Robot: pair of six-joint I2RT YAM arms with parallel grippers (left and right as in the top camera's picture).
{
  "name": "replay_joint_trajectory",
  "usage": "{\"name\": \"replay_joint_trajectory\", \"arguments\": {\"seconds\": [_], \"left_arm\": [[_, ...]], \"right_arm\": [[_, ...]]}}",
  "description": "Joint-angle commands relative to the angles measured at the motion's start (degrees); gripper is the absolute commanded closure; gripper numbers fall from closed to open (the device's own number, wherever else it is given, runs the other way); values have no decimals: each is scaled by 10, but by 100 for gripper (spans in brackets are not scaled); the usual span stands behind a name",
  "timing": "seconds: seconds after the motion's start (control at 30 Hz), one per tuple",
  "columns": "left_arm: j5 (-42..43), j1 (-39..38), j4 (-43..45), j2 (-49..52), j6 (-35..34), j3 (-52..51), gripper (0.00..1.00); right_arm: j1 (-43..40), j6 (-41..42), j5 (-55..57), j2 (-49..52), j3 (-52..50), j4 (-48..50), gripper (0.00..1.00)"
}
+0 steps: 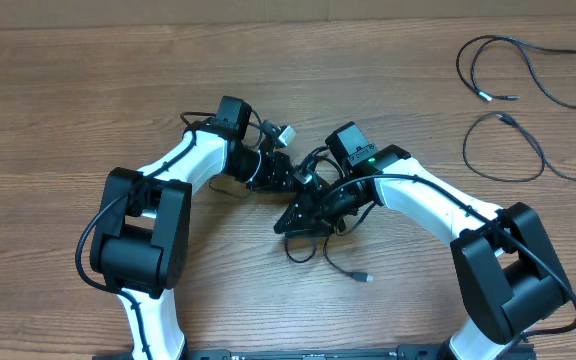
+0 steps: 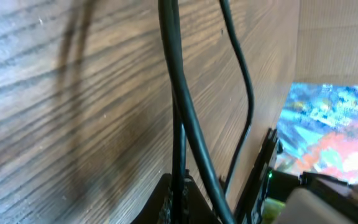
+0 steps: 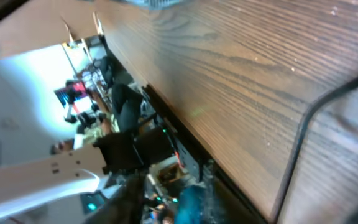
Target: Untangle cables
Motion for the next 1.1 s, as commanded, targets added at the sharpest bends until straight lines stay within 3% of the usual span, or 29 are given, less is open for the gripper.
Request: {"name": "replay_joint_trajectory", "arguments": {"seconds": [0.0, 0.1, 0.2, 0.33, 0.4, 0.57, 0.63, 0.67, 0.83, 1.07], "left_arm": [[14, -5, 7, 5, -42, -2, 96], [14, -5, 5, 5, -42, -2, 94], [11, -5, 3, 5, -42, -2, 86], [2, -5, -1, 5, -42, -2, 47], [4, -5, -1, 5, -42, -2, 38], [6, -7, 0, 5, -42, -2, 28], [4, -7, -1, 5, -42, -2, 25], [1, -7, -1, 5, -42, -2, 24], [-59, 8, -27, 3, -57, 5, 20], [-166, 54, -152, -3, -66, 79, 12]], "right_arm": [[1, -14, 11, 4, 13, -4, 48], [0, -14, 67, 4, 19, -33, 25], [-5, -14, 149, 4, 39, -88, 21], [-9, -15, 253, 4, 82, -166, 19], [-9, -15, 277, 3, 101, -191, 18], [-9, -26, 281, 3, 128, -210, 15], [-9, -25, 288, 3, 128, -210, 8], [-9, -25, 296, 3, 128, -211, 0], [-10, -5, 352, 3, 128, -215, 0], [-14, 88, 513, 3, 128, -215, 0]]}}
